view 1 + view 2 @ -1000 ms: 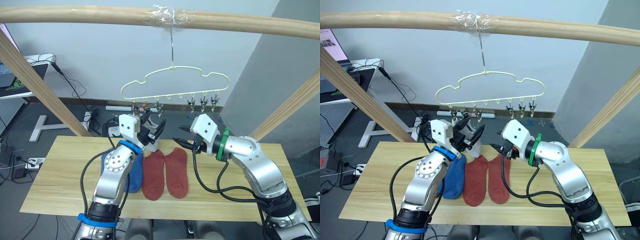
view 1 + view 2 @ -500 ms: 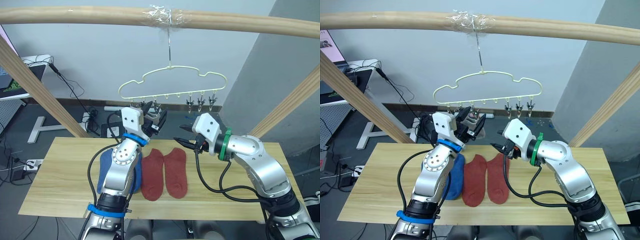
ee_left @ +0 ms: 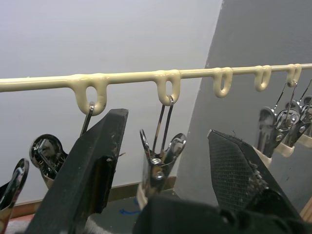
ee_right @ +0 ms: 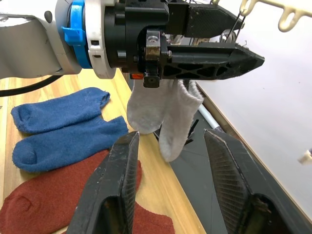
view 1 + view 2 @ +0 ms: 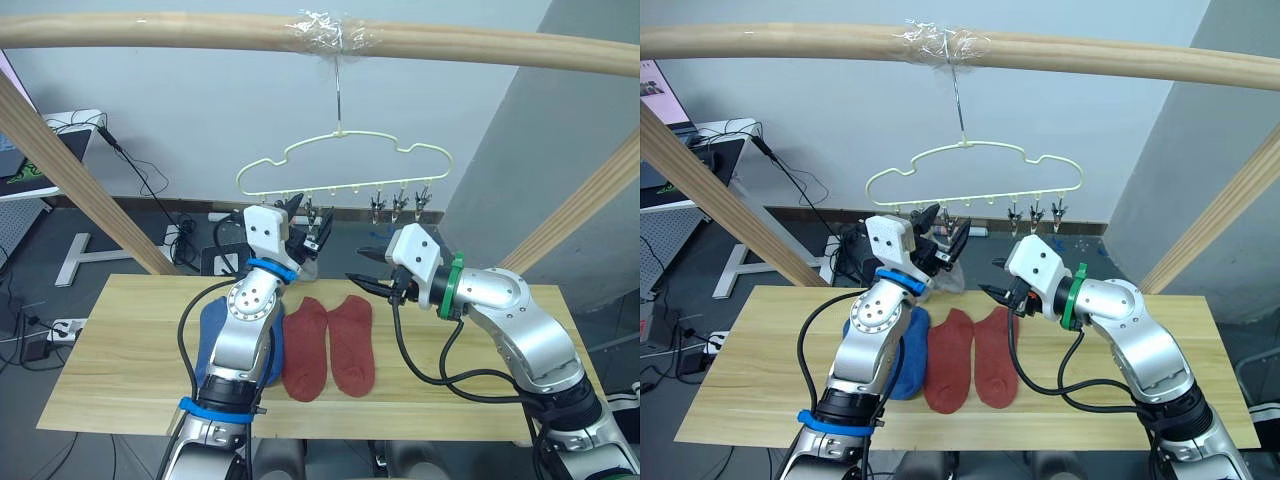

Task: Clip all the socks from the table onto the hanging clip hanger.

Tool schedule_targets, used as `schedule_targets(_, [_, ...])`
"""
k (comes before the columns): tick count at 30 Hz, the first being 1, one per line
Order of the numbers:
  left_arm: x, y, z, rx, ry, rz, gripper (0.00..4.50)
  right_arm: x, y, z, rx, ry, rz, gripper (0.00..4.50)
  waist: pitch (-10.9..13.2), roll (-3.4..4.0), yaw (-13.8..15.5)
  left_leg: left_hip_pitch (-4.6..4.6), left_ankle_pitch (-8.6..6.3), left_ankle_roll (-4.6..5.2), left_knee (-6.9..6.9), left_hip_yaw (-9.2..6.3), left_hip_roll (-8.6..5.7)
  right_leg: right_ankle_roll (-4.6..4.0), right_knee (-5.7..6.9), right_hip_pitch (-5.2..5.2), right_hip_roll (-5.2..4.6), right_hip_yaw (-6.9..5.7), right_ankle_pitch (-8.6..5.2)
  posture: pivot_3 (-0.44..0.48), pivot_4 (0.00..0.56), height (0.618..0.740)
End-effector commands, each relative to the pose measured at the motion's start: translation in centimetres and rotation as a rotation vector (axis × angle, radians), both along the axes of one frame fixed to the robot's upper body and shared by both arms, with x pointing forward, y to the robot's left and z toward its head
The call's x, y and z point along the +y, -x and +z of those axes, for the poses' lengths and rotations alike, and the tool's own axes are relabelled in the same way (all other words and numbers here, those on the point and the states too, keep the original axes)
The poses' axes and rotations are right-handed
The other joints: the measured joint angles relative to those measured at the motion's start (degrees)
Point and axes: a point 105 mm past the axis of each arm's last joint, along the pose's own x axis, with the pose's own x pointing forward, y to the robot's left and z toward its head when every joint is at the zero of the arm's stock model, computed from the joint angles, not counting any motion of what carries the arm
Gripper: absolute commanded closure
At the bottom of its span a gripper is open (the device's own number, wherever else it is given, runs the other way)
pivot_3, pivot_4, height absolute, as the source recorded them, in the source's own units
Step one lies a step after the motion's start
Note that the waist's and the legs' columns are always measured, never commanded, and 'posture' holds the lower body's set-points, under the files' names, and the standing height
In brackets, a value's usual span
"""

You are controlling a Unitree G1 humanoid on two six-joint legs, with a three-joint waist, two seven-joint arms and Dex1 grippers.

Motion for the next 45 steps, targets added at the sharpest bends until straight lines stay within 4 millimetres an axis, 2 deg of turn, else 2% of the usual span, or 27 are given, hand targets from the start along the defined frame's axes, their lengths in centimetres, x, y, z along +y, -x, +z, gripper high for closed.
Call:
schedule_targets(1, [0.0, -0.1, 1.2, -0.045, 0.006, 0.002, 1.46, -0.1, 0.0, 1.4, -0.051, -0.025, 0.01, 2.34, 0.0, 0.0, 0.0, 0.0, 0.0, 0.0, 0.0, 0.0, 0.0, 0.0, 0.0, 0.0, 0.0, 0.0, 0.0, -0.029, 0.204, 0.705])
schedule_targets(2, [0.0, -0.1, 1.2, -0.045, 0.006, 0.004, 1.46, -0.1, 0.0, 1.4, -0.05, -0.025, 0.01, 2.34, 0.0, 0.0, 0.0, 0.0, 0.0, 0.0, 0.0, 0.0, 0.0, 0.0, 0.0, 0.0, 0.0, 0.0, 0.0, -0.029, 0.204, 0.705])
schedule_targets(3, [0.2, -0.2, 1.2, -0.045, 0.006, 0.013, 1.76, -0.1, 0.0, 1.3, -0.05, -0.023, 0.009, 2.3, 0.0, 0.0, 0.0, 0.0, 0.0, 0.0, 0.0, 0.0, 0.0, 0.0, 0.0, 0.0, 0.0, 0.0, 0.0, -0.029, 0.204, 0.705])
schedule_targets(5, [0.1, -0.2, 1.1, -0.042, 0.001, 0.01, 2.04, -0.1, 0.1, 1.3, -0.048, -0.026, 0.012, 2.3, 0.0, 0.0, 0.0, 0.0, 0.0, 0.0, 0.0, 0.0, 0.0, 0.0, 0.0, 0.0, 0.0, 0.0, 0.0, -0.029, 0.204, 0.705])
schedule_targets(9, [0.0, -0.3, 1.0, -0.036, 0.006, 0.008, 3.31, 0.0, 0.2, 1.4, -0.039, -0.037, 0.018, 2.3, 0.0, 0.0, 0.0, 0.0, 0.0, 0.0, 0.0, 0.0, 0.0, 0.0, 0.0, 0.0, 0.0, 0.0, 0.0, -0.029, 0.205, 0.705])
schedule_targets(13, [0.1, -0.3, 1.0, -0.032, 0.005, 0.007, 4.24, 0.2, 0.4, 1.2, -0.025, -0.043, 0.026, 2.3, 0.0, 0.0, 0.0, 0.0, 0.0, 0.0, 0.0, 0.0, 0.0, 0.0, 0.01, 0.0, 0.0, 0.0, 0.0, -0.028, 0.206, 0.705])
schedule_targets(15, [0.2, -0.4, 1.2, -0.034, 0.005, 0.004, 4.5, 0.4, 0.5, 0.1, 0.013, -0.038, 0.012, 1.94, 0.0, -0.01, 0.0, 0.0, 0.0, 0.0, 0.0, 0.0, 0.0, 0.0, 0.01, 0.0, 0.0, -0.01, 0.0, -0.026, 0.207, 0.705])
schedule_targets(16, [0.3, -0.4, 1.2, -0.035, 0.005, 0.003, 4.5, 0.5, 0.5, -0.2, 0.024, -0.037, 0.008, 1.73, 0.0, -0.01, 0.0, 0.01, 0.0, 0.0, 0.0, -0.01, 0.01, 0.0, 0.02, 0.01, 0.0, -0.01, 0.0, -0.026, 0.207, 0.705])
schedule_targets(19, [0.6, -0.4, 1.5, -0.037, 0.01, -0.006, 4.5, 0.5, -0.4, -4.2, 0.064, 0.042, -0.107, 0.7, 0.0, -0.05, 0.0, 0.01, 0.0, 0.0, 0.0, -0.01, 0.01, 0.0, 0.01, 0.01, 0.0, 0.0, 0.0, -0.026, 0.207, 0.705])
schedule_targets(21, [0.6, -0.4, 1.6, -0.037, 0.011, -0.009, 4.5, 0.6, -0.5, -5.0, 0.062, 0.061, -0.131, 0.02, 0.0, -0.04, 0.0, 0.02, 0.0, 0.0, 0.0, 0.0, 0.01, 0.0, 0.02, 0.02, 0.0, 0.0, 0.0, -0.022, 0.21, 0.705])
schedule_targets(24, [1.2, -0.3, 1.8, -0.03, 0.002, -0.022, 4.5, 1.2, -1.0, -9.0, 0.122, 0.098, -0.215, 0.02, 0.0, -0.05, 0.0, 0.02, 0.0, -0.01, 0.03, 0.04, 0.01, 0.0, 0.02, 0.01, -0.01, 0.04, 0.0, -0.016, 0.215, 0.705])
schedule_targets(29, [1.8, -0.4, 2.0, -0.021, -0.011, -0.024, 4.5, 1.7, -2.1, -12.4, 0.188, 0.081, -0.328, 0.02, 0.0, -0.04, 0.0, 0.06, 0.01, -0.01, 0.03, 0.03, 0.03, 0.0, 0.11, 0.01, 0.01, 0.03, 0.0, -0.005, 0.217, 0.705])
schedule_targets(37, [2.2, -0.5, 2.1, -0.015, -0.024, -0.028, 4.5, 2.5, -3.7, -15.6, 0.23, 0.087, -0.408, 0.02, 0.0, -0.03, 0.0, 0.08, 0.01, -0.01, 0.05, 0.04, 0.02, 0.0, 0.16, 0.01, 0.01, 0.03, 0.0, 0.007, 0.219, 0.705])
schedule_targets(45, [2.9, -0.4, 1.9, 0.003, -0.044, -0.027, 4.5, 2.0, -4.0, -18.9, 0.347, 0.112, -0.445, 0.02, 0.0, -0.03, 0.0, 0.14, 0.01, -0.01, 0.06, 0.05, 0.02, 0.0, 0.32, 0.01, 0.01, 0.05, 0.0, 0.037, 0.219, 0.705])
